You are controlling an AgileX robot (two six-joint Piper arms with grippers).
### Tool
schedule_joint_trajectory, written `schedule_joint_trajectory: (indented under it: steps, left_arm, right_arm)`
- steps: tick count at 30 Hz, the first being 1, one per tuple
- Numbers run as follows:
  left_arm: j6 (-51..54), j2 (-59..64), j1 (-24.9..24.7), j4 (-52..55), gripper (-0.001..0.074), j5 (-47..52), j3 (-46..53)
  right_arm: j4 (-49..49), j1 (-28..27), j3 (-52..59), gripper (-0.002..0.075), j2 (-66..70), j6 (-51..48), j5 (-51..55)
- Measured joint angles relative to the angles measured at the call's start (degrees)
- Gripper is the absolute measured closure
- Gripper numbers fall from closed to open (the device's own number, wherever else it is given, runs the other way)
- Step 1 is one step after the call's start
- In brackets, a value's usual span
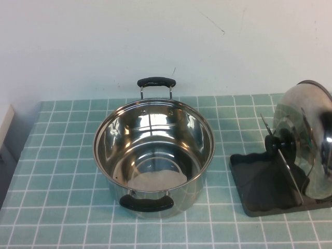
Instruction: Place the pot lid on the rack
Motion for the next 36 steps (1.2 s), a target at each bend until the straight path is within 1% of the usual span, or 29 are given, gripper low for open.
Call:
schedule_joint_trajectory:
  steps: [25, 30, 33, 36]
  left_arm:
    - [-0.03, 0.0, 0.0, 0.0, 0.0736, 0.0, 0.0]
    - [1.27, 0.0, 0.0, -5.24, 0.0736, 0.46, 1.04]
    - [1.4, 0.0, 1.24, -7.01, 0.0737, 0.88, 1.36]
    - [1.06, 0.0, 5.05, -6.79, 0.0736, 0.97, 1.36]
  right_arm:
    - [0.0, 0.0, 0.0, 0.0728, 0.0, 0.23, 0.0]
    - [0.0, 0.0, 0.0, 0.0728, 0.0, 0.23, 0.09]
    - [0.0, 0.0, 0.0, 0.0728, 0.0, 0.23, 0.09]
    - [0.0, 0.0, 0.0, 0.0729, 0.0, 0.23, 0.09]
